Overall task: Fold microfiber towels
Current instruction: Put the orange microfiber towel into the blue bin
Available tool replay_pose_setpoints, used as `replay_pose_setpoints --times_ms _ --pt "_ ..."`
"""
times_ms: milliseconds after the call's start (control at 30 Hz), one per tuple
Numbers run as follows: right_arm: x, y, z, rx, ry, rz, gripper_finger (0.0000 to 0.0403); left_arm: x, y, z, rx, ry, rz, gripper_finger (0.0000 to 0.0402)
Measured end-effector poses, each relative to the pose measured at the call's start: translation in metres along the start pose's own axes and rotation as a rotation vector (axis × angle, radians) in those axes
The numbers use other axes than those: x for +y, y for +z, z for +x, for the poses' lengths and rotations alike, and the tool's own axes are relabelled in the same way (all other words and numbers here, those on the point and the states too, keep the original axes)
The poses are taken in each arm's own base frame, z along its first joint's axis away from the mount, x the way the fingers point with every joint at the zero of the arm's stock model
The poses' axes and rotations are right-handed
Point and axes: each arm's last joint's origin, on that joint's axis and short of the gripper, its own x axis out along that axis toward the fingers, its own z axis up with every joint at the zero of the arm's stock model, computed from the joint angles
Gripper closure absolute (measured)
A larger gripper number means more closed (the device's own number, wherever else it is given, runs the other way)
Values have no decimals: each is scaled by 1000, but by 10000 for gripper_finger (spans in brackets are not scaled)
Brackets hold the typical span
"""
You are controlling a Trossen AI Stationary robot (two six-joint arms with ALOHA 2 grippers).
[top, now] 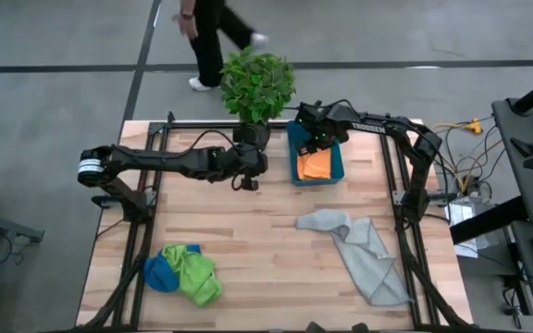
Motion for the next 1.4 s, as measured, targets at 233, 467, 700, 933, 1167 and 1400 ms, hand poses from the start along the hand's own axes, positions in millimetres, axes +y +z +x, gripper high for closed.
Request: replay_pose_setpoints --times_ms 233,467,700,933,1167,1400 --pt "-5 -8 11 22 -50 2 291 0 -1 -1 -6 2 -5 265" --pt "0 -5 12 -26 -13 -58 382 0 -1 -1 -11 -6 -5 265" --pt "17 -11 10 -26 94 -161 394 0 -1 -2 -19 -20 -4 265" --pt "42 -18 0 -101 162 -261 394 -1 -1 -2 -20 -23 -25 265" --pt "53 -8 -8 -165 226 -280 394 -1 0 -2 -29 -41 -54 265" --pt "57 -5 14 -59 285 -279 394 -1 0 -2 -35 -53 -54 265"
